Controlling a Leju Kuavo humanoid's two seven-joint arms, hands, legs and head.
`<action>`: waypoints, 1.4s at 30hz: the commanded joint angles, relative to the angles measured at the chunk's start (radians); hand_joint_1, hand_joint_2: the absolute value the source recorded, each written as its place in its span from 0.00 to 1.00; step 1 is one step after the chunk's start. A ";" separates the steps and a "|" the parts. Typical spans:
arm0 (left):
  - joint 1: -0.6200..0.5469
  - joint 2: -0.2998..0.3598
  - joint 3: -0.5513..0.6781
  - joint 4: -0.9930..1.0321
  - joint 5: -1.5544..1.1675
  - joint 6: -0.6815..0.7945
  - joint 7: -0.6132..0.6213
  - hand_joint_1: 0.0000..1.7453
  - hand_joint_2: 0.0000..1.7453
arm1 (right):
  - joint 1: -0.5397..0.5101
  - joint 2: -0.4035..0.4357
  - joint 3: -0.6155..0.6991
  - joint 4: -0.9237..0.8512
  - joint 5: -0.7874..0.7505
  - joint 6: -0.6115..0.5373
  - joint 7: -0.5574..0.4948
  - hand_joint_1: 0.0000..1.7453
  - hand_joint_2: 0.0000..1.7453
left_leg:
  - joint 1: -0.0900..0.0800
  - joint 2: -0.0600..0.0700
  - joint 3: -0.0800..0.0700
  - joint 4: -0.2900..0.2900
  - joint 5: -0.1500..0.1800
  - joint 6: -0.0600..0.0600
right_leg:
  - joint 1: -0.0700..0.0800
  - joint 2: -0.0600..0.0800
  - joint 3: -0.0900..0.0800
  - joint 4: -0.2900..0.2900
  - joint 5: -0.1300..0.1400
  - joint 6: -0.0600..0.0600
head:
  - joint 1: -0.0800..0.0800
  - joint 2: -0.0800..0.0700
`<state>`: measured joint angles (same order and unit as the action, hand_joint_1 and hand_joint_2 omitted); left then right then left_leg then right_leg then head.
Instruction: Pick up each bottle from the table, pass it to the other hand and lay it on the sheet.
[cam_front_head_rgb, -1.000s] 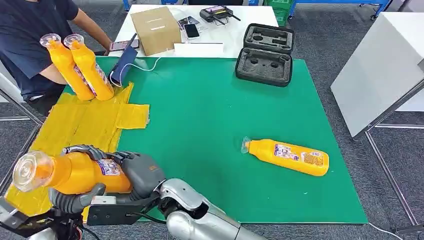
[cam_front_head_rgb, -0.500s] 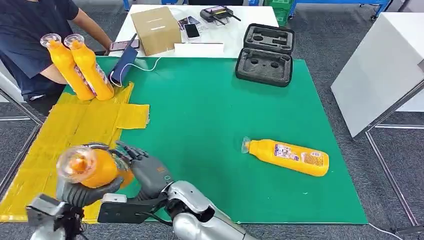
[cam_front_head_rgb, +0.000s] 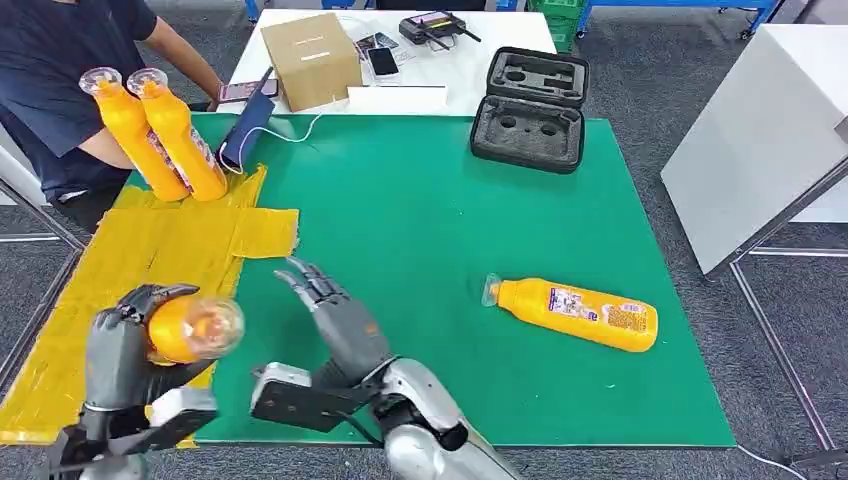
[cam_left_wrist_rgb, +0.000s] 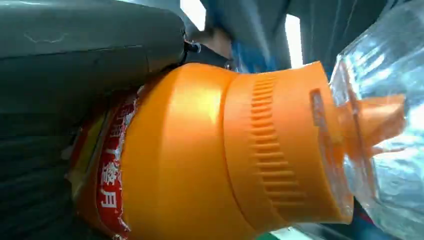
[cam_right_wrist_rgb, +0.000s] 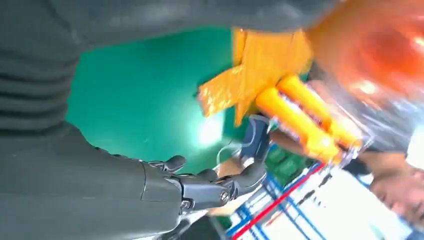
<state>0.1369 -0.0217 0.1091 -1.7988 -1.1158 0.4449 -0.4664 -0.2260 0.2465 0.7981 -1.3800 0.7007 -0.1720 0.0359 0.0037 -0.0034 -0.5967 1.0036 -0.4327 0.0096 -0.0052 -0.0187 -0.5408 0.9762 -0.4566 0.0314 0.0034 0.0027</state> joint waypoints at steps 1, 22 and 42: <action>0.012 0.145 -0.126 0.421 -0.455 0.253 0.256 1.00 1.00 | 0.132 -0.231 -0.075 -0.264 0.013 -0.007 -0.028 0.00 1.00 | -0.001 -0.005 0.008 -0.006 0.001 0.000 | -0.001 -0.003 0.009 -0.006 -0.001 0.000 | 0.000 0.000; -0.312 0.274 -0.622 1.114 -0.455 0.241 0.598 0.00 1.00 | 0.142 -0.265 -0.070 -0.309 -0.008 0.007 -0.055 0.00 1.00 | -0.003 -0.004 0.015 -0.004 0.002 -0.001 | -0.003 -0.003 0.016 -0.001 0.001 -0.001 | 0.000 0.000; -0.222 0.263 -0.398 0.926 -0.429 0.243 0.445 0.00 0.00 | 0.180 -0.281 -0.109 -0.332 0.006 -0.003 -0.055 0.00 1.00 | -0.003 -0.011 0.038 -0.006 -0.005 -0.003 | -0.003 -0.009 0.031 0.000 -0.010 -0.003 | -0.001 0.000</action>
<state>-0.2199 0.2781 -0.4162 -0.8507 -1.5675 0.7137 0.0912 -0.0547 0.0080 0.7153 -1.7151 0.6992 -0.1717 -0.0214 0.0011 -0.0211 -0.5563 0.9993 -0.4388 0.0061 -0.0083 -0.0349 -0.5034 0.9766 -0.4689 0.0285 0.0027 0.0027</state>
